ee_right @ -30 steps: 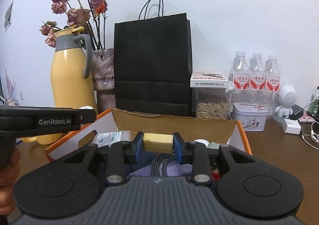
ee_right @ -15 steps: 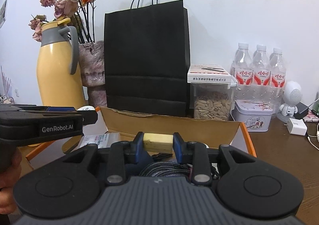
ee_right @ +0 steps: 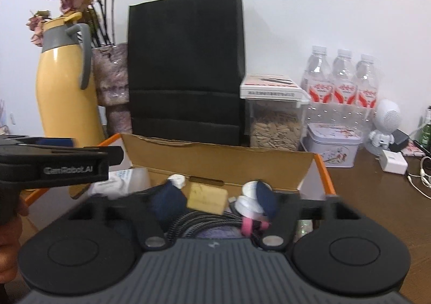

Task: Organize objects
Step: 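Drop the block and tin into the box by opening both grippers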

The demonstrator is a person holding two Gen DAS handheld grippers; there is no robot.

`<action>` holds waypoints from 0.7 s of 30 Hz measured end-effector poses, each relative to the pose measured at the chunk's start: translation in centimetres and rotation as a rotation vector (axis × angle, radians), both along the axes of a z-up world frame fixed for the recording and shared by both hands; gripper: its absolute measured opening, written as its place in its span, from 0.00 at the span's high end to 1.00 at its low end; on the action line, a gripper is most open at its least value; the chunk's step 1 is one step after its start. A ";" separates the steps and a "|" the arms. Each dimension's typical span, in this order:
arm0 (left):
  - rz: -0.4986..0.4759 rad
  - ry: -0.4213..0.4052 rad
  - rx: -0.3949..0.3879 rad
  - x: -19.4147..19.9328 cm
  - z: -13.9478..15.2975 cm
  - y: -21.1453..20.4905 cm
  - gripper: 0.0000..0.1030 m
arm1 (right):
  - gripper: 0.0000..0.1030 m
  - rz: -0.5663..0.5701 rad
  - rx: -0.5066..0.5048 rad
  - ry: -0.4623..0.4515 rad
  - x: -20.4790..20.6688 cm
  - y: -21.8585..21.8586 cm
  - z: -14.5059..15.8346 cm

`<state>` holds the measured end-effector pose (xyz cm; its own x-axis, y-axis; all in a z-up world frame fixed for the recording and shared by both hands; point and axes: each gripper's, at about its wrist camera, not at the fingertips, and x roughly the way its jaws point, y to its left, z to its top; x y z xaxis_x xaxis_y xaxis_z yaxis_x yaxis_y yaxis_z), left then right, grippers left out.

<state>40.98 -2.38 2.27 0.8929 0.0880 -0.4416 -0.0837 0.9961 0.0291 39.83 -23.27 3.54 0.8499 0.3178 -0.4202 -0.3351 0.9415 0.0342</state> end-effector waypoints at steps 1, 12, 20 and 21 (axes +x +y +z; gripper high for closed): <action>0.004 0.005 -0.001 0.1 0.0 0.1 0.08 | 0.13 -0.004 -0.001 -0.001 0.0 -0.1 0.0; 0.022 0.028 -0.001 0.3 -0.3 0.2 0.05 | 0.00 -0.018 -0.001 -0.005 0.1 -0.2 0.1; 0.011 0.019 -0.012 -0.5 0.2 0.3 0.03 | 0.00 -0.019 0.004 -0.002 -0.4 -0.4 0.3; 0.010 0.013 -0.009 -0.7 0.3 0.2 0.01 | 0.00 -0.017 0.004 -0.005 -0.6 -0.4 0.4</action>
<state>40.25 -2.16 2.56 0.8861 0.0928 -0.4541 -0.0933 0.9954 0.0214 39.22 -23.67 3.89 0.8573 0.3051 -0.4147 -0.3193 0.9469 0.0365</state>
